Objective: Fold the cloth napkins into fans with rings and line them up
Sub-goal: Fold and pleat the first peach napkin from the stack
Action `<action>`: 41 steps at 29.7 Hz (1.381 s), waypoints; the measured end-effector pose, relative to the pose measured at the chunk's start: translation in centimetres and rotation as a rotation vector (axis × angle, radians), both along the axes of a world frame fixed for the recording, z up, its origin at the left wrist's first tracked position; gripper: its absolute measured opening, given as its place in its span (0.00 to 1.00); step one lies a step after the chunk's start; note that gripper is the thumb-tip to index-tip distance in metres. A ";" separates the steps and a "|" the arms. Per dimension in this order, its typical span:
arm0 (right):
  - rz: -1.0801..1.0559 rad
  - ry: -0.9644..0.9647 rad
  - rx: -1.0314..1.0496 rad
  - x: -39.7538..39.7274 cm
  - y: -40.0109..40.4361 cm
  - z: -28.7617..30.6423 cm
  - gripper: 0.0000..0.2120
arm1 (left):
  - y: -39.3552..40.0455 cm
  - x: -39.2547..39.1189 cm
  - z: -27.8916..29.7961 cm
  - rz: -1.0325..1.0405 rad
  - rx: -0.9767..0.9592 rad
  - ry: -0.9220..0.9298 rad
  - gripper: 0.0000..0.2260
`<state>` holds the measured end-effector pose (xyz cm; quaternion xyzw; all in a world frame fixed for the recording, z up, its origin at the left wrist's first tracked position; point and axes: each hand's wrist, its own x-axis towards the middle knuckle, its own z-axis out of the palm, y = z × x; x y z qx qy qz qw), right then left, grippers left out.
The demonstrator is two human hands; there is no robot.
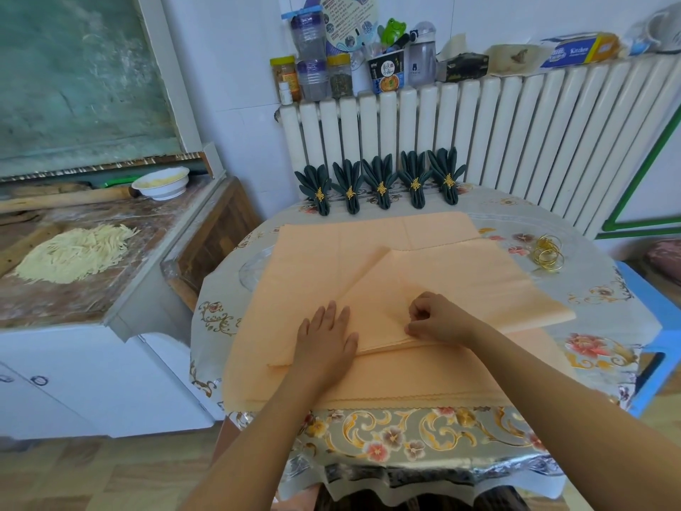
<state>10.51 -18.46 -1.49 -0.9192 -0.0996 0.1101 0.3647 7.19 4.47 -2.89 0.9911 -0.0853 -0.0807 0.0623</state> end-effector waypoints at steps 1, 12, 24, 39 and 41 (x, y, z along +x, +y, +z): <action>0.000 -0.004 -0.004 0.0 0.0 -0.1 0.11 | -0.1 0.0 0.0 0.001 0.005 0.004 0.26; 0.018 -0.014 -0.073 0.3 0.3 -0.3 0.11 | -2.4 2.6 1.0 0.001 -0.104 -0.052 0.25; -0.057 -0.121 -0.247 1.3 2.0 0.5 0.28 | -2.7 2.8 -1.2 -0.065 0.048 -0.026 0.28; -0.001 -0.098 -0.636 7.9 4.1 -1.9 0.24 | -2.5 3.2 -1.7 -0.068 0.031 -0.062 0.29; -0.029 -0.077 -0.658 8.0 4.3 -1.9 0.24 | -2.5 3.1 -1.7 -0.069 0.031 -0.057 0.28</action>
